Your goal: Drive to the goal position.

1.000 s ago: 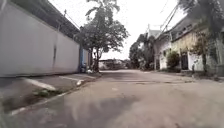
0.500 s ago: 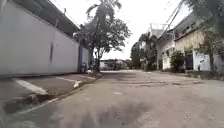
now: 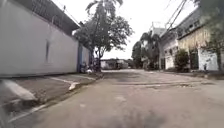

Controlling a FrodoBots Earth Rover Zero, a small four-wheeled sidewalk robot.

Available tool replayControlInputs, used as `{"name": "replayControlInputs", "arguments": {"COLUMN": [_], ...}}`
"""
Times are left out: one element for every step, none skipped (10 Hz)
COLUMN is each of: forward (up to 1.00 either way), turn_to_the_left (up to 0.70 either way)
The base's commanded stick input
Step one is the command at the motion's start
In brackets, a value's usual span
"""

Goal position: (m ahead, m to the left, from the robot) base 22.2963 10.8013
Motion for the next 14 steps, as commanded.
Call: {"name": "replayControlInputs", "arguments": {"forward": [0.85, 0.85, 0.85, 0.85, 0.85, 0.85, 0.85, 0.85, 0.85, 0.85, 0.85, 0.85, 0.85, 0.85], "turn_to_the_left": [0.0, 0.0, -0.3, -0.19, 0.0, 0.0, 0.0, 0.0, -0.21, -0.34, -0.33, -0.29, 0.0, 0.0]}}
